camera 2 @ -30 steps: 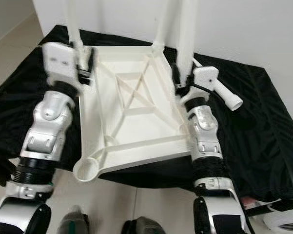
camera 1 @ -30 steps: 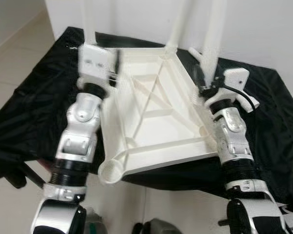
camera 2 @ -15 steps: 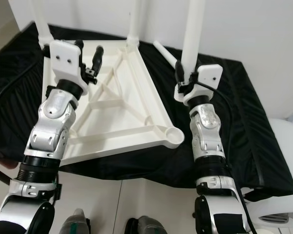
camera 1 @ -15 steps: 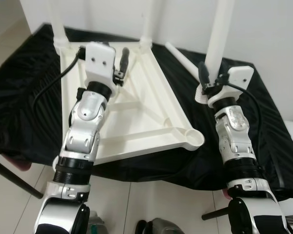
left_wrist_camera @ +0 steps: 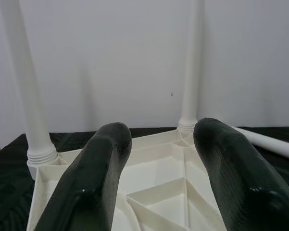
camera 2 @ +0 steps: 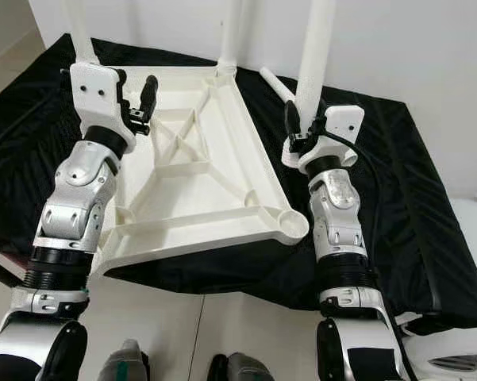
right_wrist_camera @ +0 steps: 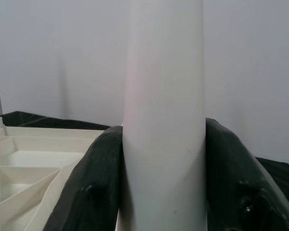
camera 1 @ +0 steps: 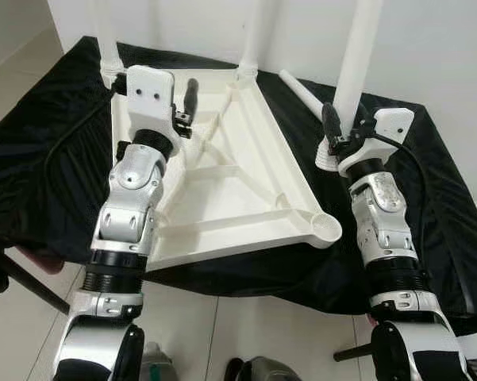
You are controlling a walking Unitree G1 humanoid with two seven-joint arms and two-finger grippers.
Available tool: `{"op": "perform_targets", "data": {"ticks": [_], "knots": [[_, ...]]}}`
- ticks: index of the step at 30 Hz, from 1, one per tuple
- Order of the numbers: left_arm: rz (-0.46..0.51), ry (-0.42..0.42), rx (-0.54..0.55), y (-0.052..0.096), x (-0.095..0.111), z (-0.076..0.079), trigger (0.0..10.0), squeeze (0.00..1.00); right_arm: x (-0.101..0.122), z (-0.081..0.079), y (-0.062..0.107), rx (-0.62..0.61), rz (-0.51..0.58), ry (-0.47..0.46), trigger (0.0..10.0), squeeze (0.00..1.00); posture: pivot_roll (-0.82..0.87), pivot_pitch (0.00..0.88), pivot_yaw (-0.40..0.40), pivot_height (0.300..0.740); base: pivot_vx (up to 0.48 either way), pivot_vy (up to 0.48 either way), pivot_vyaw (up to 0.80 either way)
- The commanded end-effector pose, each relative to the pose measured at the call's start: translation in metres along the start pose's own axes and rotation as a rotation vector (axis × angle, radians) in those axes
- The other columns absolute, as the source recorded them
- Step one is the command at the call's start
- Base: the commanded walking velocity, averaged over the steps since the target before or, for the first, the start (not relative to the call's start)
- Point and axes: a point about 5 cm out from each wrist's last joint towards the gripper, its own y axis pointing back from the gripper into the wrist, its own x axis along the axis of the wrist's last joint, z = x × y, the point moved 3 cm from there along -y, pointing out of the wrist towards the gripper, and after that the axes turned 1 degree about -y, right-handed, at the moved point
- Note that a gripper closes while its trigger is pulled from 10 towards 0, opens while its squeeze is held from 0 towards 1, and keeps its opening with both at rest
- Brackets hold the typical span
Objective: Building children table
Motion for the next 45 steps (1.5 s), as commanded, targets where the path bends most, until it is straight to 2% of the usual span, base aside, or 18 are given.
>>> {"op": "perform_targets", "data": {"ticks": [1, 4, 8, 10, 13, 15, 20, 22, 25, 30, 33, 39, 41, 42, 44, 45], "knots": [[-0.010, 0.018, -0.021, -0.003, 0.000, 0.006, 10.0, 0.00, 0.005, 0.004, -0.001, -0.022, 0.018, 0.006, 10.0, 0.00, 0.06, 0.041, -0.072, 0.740, 0.000, 0.000, 0.00], [-0.017, 0.054, -0.044, -0.007, -0.001, 0.013, 10.0, 0.00, 0.009, 0.007, 0.000, -0.047, 0.032, -0.002, 10.0, 0.00, 0.02, 0.033, -0.027, 0.740, 0.000, 0.000, 0.00], [-0.016, 0.067, -0.057, -0.010, -0.001, 0.017, 10.0, 0.00, 0.012, 0.008, 0.002, -0.061, 0.041, 0.009, 10.0, 0.00, 0.02, 0.030, -0.017, 0.740, 0.000, 0.000, 0.00], [-0.016, 0.070, -0.073, -0.014, -0.001, 0.020, 10.0, 0.00, 0.013, 0.009, 0.006, -0.066, 0.051, 0.039, 10.0, 0.00, -0.02, 0.027, 0.024, 0.740, 0.000, 0.000, 0.00], [-0.015, 0.075, -0.085, -0.016, -0.001, 0.023, 10.0, 0.00, 0.013, 0.010, 0.008, -0.074, 0.055, 0.052, 10.0, 0.00, -0.02, 0.026, 0.028, 0.740, 0.000, 0.000, 0.00], [-0.011, 0.087, -0.111, -0.021, 0.000, 0.028, 10.0, 0.00, 0.013, 0.011, 0.012, -0.099, 0.055, 0.081, 10.0, 0.00, -0.05, 0.015, 0.058, 0.740, 0.000, 0.000, 0.00], [-0.005, 0.095, -0.134, -0.025, 0.002, 0.033, 10.0, 0.00, 0.012, 0.011, 0.014, -0.111, 0.051, 0.098, 10.0, 0.00, -0.06, 0.004, 0.062, 0.740, 0.000, 0.000, 0.00], [0.002, 0.103, -0.185, -0.030, 0.006, 0.043, 10.0, 0.00, 0.013, 0.008, 0.013, -0.103, 0.051, 0.096, 10.0, 0.00, -0.05, 0.000, 0.055, 0.740, 0.000, 0.000, 0.00], [0.020, 0.095, -0.208, -0.034, 0.011, 0.049, 10.0, 0.00, 0.013, 0.004, 0.012, -0.080, 0.049, 0.093, 10.0, 0.00, -0.05, 0.000, 0.051, 0.740, 0.000, 0.000, 0.00], [0.026, 0.129, -0.221, -0.034, 0.012, 0.052, 10.0, 0.00, 0.013, -0.001, 0.012, -0.052, 0.059, 0.107, 10.0, 0.00, -0.05, 0.000, 0.048, 0.740, 0.000, 0.000, 0.00], [0.035, 0.137, -0.220, -0.033, 0.012, 0.048, 10.0, 0.00, 0.018, -0.007, 0.010, -0.021, 0.086, 0.068, 10.0, 0.00, -0.05, 0.000, 0.046, 0.740, 0.000, 0.000, 0.00], [0.033, 0.177, -0.222, -0.032, 0.013, 0.043, 10.0, 0.00, 0.019, -0.009, 0.010, -0.011, 0.095, 0.068, 10.0, 0.00, -0.04, 0.000, 0.038, 0.740, 0.000, 0.000, 0.00], [0.076, 0.308, -0.340, -0.032, 0.032, 0.050, 10.0, 0.00, 0.014, -0.017, 0.011, 0.043, 0.079, 0.039, 10.0, 0.00, -0.02, 0.000, 0.011, 0.740, 0.000, 0.000, 0.00], [0.076, 0.308, -0.340, -0.032, 0.032, 0.050, 10.0, 0.00, 0.014, -0.017, 0.011, 0.043, 0.079, 0.039, 10.0, 0.00, -0.02, 0.000, 0.011, 0.740, 0.000, 0.000, 0.00], [0.118, 0.422, -0.474, -0.028, 0.051, 0.064, 10.0, 0.00, 0.012, -0.022, 0.011, 0.092, 0.067, 0.029, 10.0, 0.00, -0.01, 0.000, 0.004, 0.740, 0.000, 0.000, 0.00], [0.118, 0.422, -0.474, -0.028, 0.051, 0.064, 10.0, 0.00, 0.012, -0.022, 0.011, 0.092, 0.067, 0.029, 10.0, 0.00, -0.01, 0.000, 0.004, 0.740, 0.000, 0.000, 0.00]]}}
